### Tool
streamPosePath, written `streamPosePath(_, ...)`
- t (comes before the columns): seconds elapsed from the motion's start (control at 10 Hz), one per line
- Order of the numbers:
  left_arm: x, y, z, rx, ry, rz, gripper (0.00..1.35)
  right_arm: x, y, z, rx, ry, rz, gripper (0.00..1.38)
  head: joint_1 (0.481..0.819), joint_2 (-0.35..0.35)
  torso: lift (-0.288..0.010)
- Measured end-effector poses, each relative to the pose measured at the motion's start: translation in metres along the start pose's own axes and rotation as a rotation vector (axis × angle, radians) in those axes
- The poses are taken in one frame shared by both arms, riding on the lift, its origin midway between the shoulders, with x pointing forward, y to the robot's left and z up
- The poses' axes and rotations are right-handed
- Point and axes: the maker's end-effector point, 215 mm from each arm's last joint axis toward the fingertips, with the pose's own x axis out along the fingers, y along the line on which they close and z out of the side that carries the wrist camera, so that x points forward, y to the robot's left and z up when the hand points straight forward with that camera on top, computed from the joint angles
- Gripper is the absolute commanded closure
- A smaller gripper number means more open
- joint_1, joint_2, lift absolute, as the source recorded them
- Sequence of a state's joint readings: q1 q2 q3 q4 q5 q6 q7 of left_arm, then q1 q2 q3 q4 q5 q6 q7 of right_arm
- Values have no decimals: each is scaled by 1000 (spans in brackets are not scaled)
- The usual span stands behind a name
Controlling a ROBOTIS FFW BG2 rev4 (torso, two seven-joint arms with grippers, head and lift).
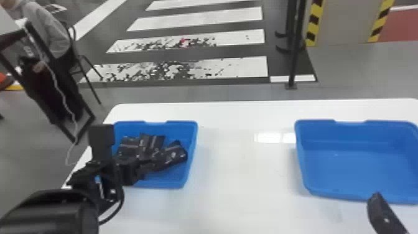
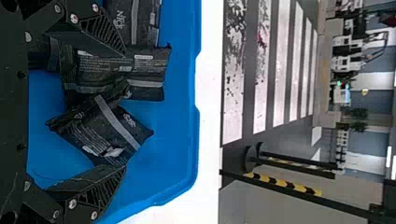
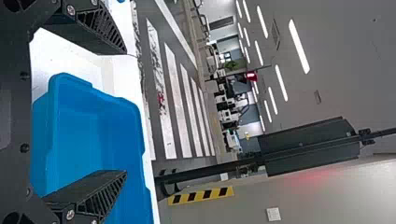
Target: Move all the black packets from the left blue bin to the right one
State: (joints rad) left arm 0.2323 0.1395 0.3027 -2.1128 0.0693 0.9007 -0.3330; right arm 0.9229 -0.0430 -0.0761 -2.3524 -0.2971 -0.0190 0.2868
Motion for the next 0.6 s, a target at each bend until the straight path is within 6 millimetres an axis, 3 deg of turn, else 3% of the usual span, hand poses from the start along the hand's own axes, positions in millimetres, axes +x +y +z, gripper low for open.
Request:
streamPosePath(0.3, 37, -12, -18, -9, 118, -66, 233, 1, 1, -1, 5, 0, 2, 116, 695, 191, -154)
streamPosePath(0.5, 50, -24, -28, -26, 166, -116, 907, 1, 1, -2, 6, 1, 2, 116, 695, 171, -154)
streamPosePath(0.6, 52, -28, -33, -37, 183, -128, 1055, 1, 1, -3, 8, 2, 2, 116, 695, 164, -154)
